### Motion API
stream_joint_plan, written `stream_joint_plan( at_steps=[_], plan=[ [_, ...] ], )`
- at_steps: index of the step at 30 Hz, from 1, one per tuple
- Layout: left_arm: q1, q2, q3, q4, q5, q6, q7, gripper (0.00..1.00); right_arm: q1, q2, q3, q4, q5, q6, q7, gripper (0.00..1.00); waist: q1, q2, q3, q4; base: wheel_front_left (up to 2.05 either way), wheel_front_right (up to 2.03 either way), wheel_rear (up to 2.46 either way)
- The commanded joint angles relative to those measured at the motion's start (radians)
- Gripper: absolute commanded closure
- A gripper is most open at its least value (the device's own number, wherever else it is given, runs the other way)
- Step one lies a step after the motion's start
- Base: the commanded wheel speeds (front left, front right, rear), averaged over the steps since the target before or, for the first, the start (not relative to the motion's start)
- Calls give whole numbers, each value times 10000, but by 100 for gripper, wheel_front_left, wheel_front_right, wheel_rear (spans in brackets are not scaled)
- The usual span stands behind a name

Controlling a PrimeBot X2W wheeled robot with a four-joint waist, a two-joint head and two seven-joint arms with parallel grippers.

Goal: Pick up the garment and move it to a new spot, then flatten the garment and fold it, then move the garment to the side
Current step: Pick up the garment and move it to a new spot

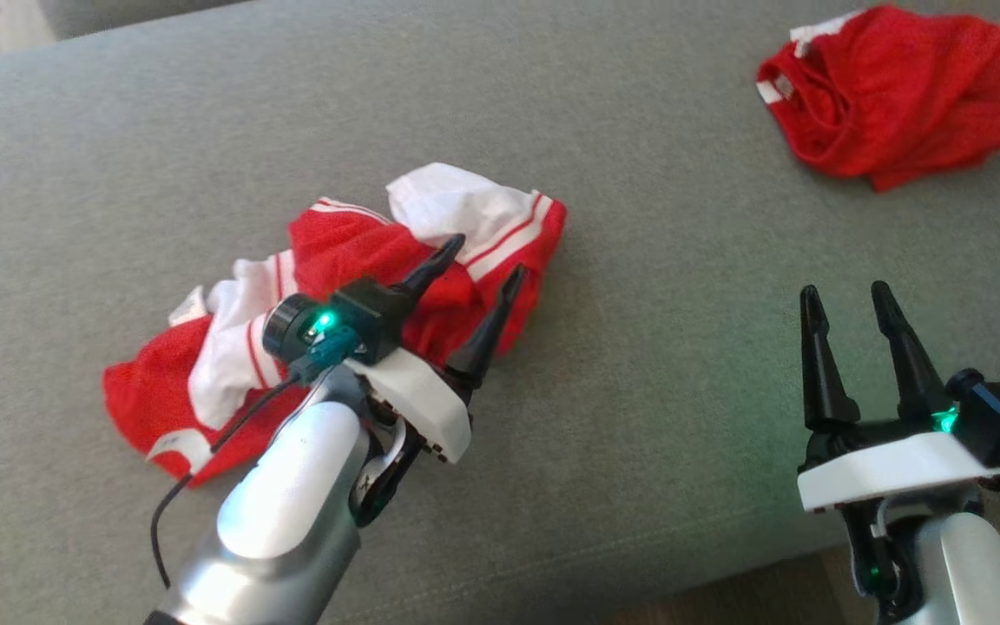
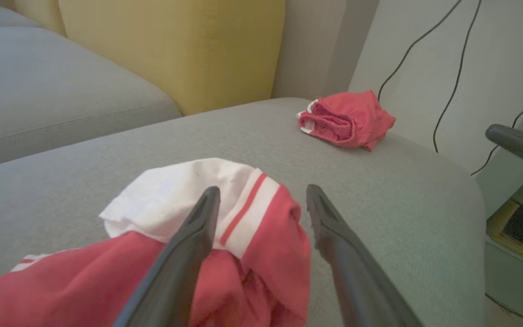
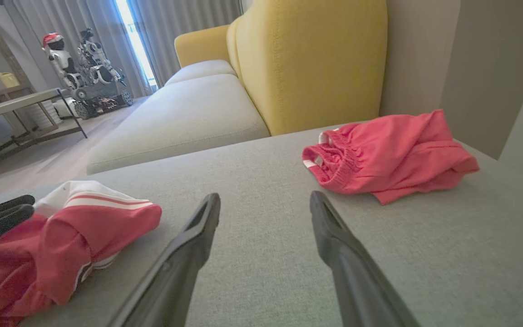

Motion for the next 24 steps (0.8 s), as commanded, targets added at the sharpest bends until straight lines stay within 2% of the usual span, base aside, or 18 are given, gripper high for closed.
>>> stream_joint_plan(
  at_steps=[1,6,14,24],
  plan=[
    [-70,91,473,-445,-80,138,-127,0,-278,-56,214,-298,-59,37,10,0,0,0,-314,349,0,0,0],
    [409,427,1071,-989,-139,746,-251,0,-190,-56,141,-307,-169,37,173,0,0,0,-697,1030,0,0,0],
    [922,1098,1762,-1225,-269,1175,-287,0,-67,-56,127,-308,-281,37,409,0,0,0,-1101,1918,0,0,0],
    [1926,1920,2935,-1548,-621,1942,-305,0,114,-56,-18,-252,-385,37,630,0,0,0,-1603,2774,0,0,0]
  ],
)
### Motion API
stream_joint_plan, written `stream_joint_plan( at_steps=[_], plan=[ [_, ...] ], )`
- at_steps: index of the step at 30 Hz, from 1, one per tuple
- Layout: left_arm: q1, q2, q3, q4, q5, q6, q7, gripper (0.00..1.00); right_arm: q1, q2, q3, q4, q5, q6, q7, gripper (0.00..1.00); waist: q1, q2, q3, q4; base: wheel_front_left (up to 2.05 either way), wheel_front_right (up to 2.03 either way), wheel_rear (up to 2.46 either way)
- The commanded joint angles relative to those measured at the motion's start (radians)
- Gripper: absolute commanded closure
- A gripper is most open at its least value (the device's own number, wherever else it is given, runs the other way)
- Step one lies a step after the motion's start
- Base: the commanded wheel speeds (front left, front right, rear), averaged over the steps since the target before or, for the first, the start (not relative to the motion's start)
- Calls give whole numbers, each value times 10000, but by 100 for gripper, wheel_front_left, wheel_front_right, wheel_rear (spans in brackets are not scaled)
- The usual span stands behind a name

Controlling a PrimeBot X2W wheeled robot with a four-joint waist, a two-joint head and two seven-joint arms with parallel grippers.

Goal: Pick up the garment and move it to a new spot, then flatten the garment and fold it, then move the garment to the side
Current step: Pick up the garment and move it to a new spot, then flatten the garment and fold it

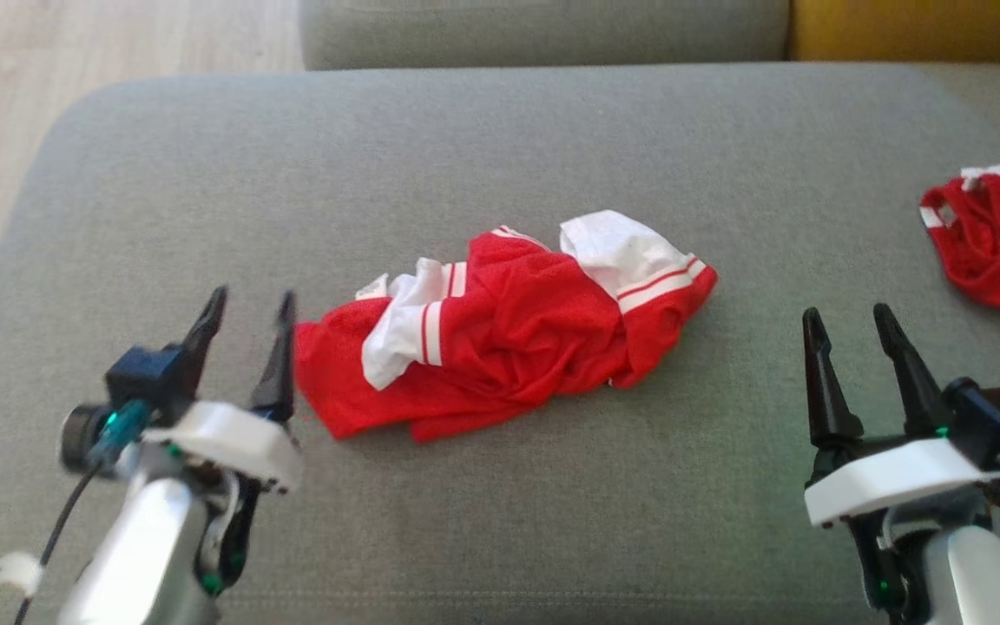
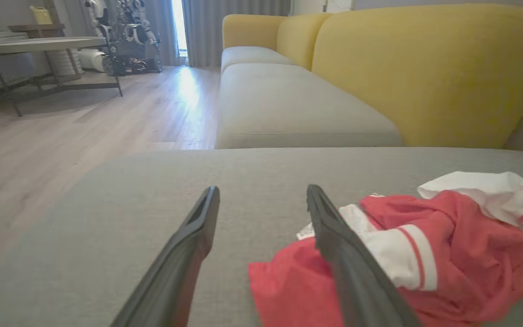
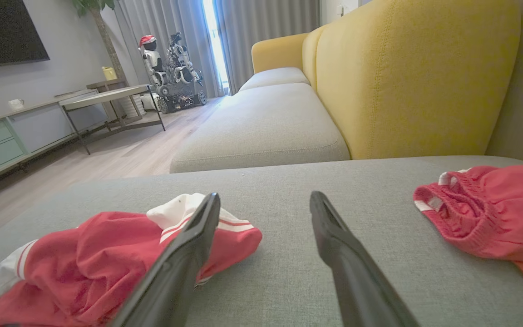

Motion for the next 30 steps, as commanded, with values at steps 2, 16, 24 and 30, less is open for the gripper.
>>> stream_joint_plan(
  at_steps=[2,16,24,30],
  plan=[
    [8,509,625,-469,-113,164,-115,0,-28,-56,200,-309,-87,37,57,0,0,0,-263,211,0,0,0],
    [1495,1081,632,-1542,-39,544,123,0,648,-56,159,-326,-220,37,352,0,0,0,-935,106,0,0,0],
    [1871,1184,626,-1973,-103,738,327,0,857,-56,129,-505,-244,37,483,0,0,0,-1008,-13,0,0,0],
    [1875,1223,614,-2045,-121,788,368,0,861,-56,97,-608,-266,37,523,0,0,0,-991,-31,0,0,0]
  ],
)
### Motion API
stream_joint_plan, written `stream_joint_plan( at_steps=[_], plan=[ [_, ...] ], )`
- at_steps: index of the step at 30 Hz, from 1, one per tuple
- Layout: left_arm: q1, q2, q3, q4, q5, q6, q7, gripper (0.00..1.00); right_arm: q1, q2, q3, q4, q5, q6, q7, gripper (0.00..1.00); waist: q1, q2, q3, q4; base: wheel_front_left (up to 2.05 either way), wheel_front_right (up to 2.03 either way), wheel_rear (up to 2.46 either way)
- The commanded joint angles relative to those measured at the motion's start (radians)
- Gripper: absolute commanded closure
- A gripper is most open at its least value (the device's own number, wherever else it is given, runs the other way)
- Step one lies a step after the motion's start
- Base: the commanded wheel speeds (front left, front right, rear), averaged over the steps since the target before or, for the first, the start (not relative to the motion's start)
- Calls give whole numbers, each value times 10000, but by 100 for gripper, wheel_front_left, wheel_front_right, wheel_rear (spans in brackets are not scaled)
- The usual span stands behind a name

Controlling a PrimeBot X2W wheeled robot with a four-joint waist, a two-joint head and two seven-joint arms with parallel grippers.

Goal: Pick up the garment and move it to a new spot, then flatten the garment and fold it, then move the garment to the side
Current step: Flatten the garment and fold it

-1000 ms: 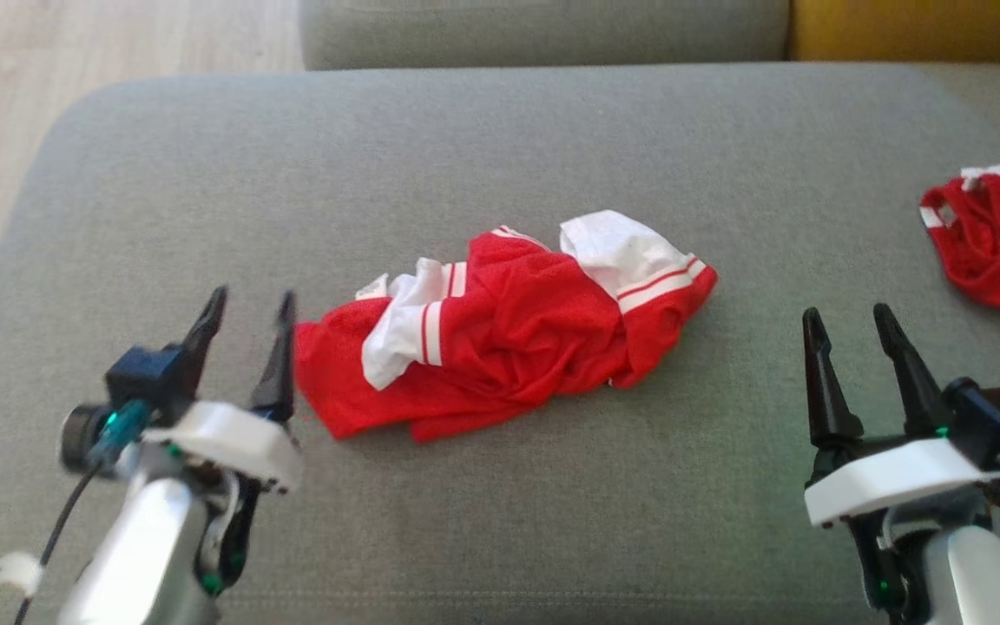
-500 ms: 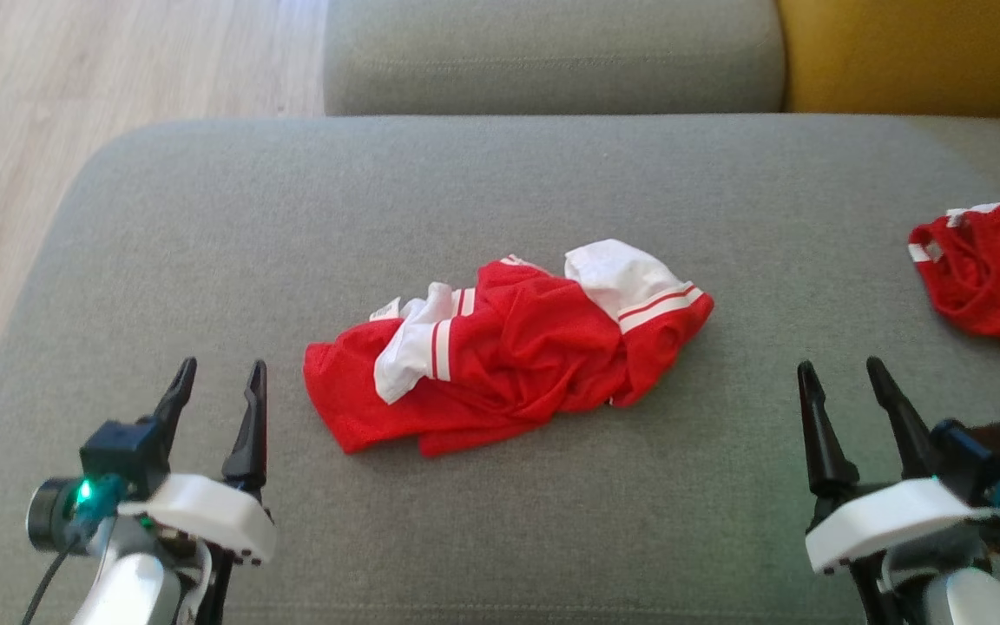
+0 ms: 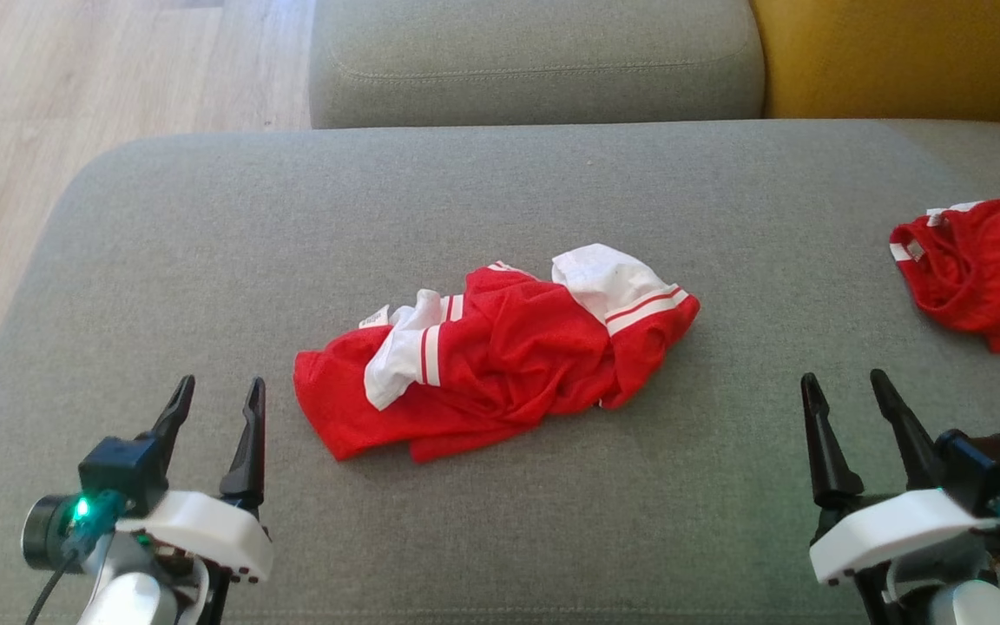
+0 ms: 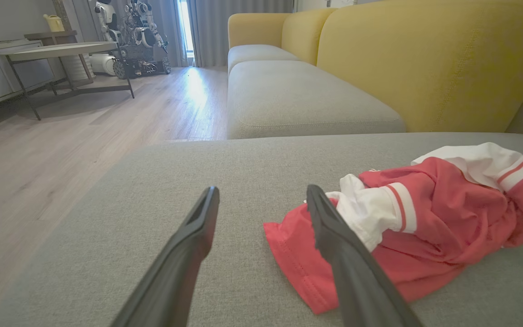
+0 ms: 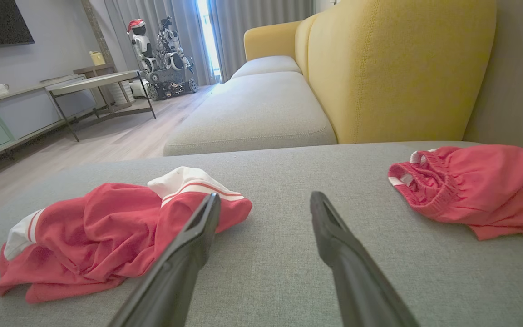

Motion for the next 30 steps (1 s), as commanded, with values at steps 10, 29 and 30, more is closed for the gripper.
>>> stream_joint_plan(
  at_steps=[10,29,30],
  plan=[
    [-397,338,324,-415,-71,179,23,0,-256,-60,187,-480,-60,37,23,0,0,0,12,-40,0,0,0],
    [-1600,83,98,-539,-45,-103,-221,0,-3559,-60,1673,1974,-251,37,925,0,0,0,1625,982,0,0,0],
    [-1697,46,83,-487,-44,-142,-250,0,-3891,-73,1833,2197,-311,37,1029,0,0,0,1720,1084,0,0,0]
  ],
)
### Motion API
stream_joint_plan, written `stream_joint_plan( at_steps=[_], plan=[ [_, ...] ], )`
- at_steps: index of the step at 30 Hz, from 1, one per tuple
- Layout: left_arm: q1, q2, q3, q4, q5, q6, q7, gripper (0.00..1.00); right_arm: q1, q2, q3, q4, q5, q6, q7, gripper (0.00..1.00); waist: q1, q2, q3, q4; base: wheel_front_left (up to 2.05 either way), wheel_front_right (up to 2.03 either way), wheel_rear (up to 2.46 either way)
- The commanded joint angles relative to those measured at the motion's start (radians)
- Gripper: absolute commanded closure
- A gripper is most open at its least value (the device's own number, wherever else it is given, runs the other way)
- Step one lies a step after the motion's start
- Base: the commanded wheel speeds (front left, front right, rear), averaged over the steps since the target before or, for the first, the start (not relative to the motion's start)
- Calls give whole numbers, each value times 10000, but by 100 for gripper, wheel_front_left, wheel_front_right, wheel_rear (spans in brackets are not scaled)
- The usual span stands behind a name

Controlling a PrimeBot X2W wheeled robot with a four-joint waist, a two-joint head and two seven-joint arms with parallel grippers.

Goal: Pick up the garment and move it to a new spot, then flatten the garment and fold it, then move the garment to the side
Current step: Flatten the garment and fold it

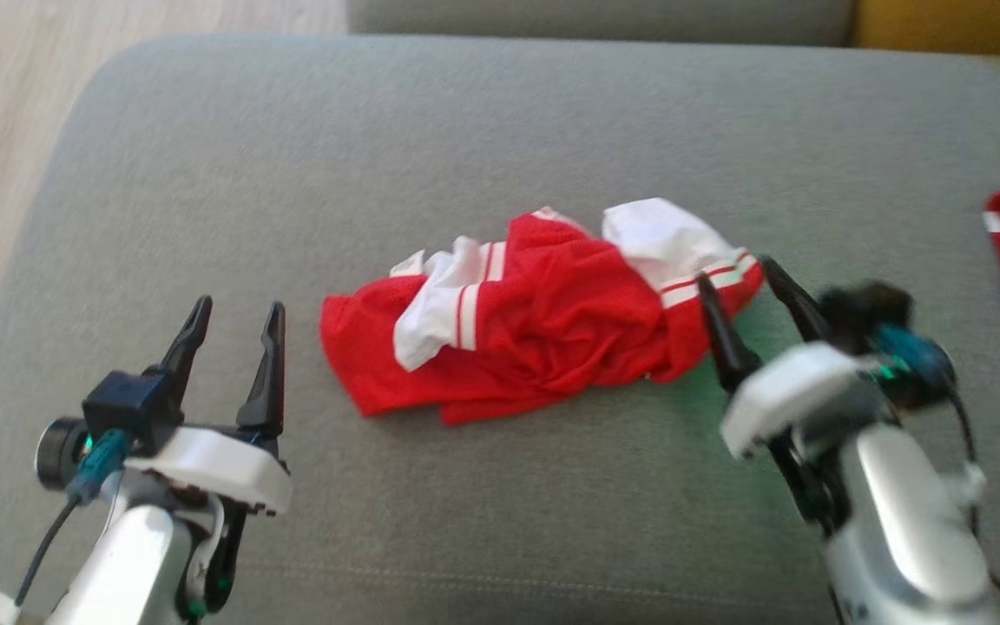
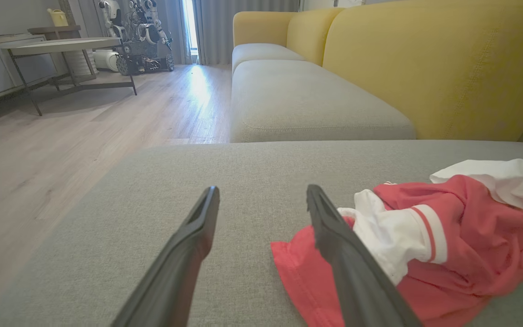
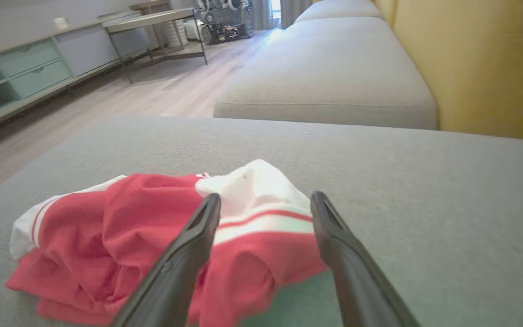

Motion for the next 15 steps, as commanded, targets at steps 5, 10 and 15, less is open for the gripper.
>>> stream_joint_plan(
  at_steps=[5,10,15],
  plan=[
    [-957,-64,252,44,36,-220,-248,0,-1886,-449,952,882,-330,37,748,0,0,0,630,818,0,0,0],
    [-1217,-220,265,270,96,-335,-329,0,-2911,-847,1329,2038,-592,37,1836,0,0,0,841,1069,0,0,0],
    [-1319,-345,280,411,161,-415,-360,0,-3270,-1054,1537,2787,-513,37,2670,5,0,0,927,1151,0,0,0]
  ],
)
